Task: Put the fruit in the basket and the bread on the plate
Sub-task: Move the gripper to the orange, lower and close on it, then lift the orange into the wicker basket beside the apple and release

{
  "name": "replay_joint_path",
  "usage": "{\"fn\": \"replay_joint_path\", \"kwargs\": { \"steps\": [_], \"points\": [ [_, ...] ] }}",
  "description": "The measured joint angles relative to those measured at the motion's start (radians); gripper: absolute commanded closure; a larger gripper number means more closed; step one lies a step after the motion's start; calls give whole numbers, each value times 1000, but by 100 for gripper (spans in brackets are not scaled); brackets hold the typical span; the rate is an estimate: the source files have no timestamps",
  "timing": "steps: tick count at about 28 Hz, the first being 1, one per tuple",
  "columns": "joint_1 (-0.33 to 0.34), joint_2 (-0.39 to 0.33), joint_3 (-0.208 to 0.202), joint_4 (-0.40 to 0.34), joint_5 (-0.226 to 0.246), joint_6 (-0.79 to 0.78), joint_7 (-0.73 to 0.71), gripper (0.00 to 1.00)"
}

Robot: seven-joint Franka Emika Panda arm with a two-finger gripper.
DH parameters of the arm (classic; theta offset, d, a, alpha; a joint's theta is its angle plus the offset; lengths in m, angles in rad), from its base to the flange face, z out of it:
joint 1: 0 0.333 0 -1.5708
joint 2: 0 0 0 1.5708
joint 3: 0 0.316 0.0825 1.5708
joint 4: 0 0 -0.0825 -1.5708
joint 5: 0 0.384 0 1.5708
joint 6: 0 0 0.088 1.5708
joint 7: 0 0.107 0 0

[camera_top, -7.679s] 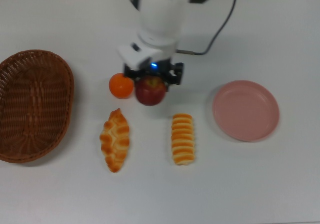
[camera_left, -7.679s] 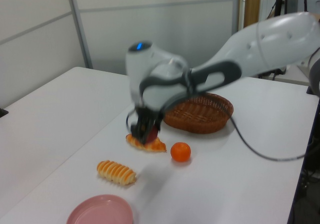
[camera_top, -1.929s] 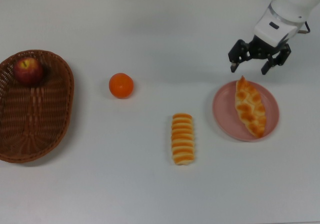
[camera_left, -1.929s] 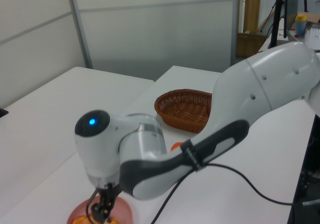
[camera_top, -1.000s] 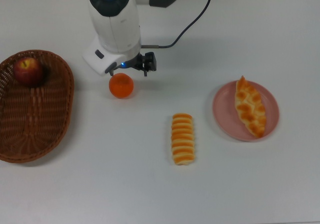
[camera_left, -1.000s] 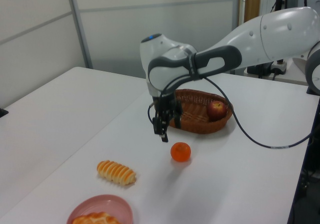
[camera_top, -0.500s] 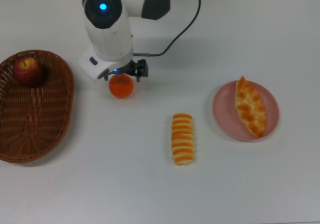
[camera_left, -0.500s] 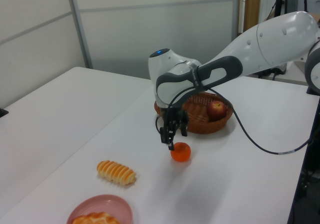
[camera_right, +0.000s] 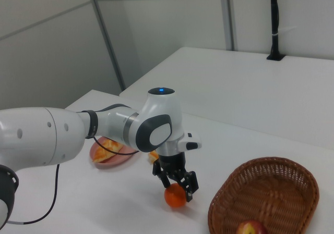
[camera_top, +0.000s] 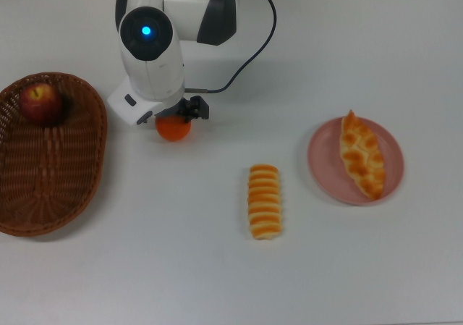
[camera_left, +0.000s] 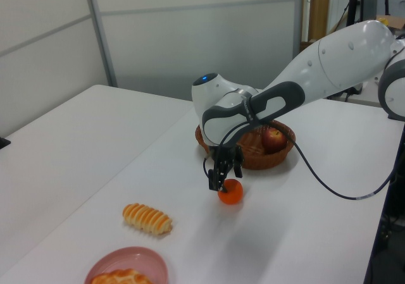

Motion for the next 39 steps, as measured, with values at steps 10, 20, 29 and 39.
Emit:
{"fn": "replay_joint_path", "kwargs": {
  "steps": [10,20,29,39],
  "points": [
    [3,-2,0,-5,-2,0,0,0],
    [0,8,0,-14,-25,21,0,72],
    [-30,-6,-2,6,-18,24,3,75],
    [-208,-106,-6,160,112,22,1,74]
  ]
}}
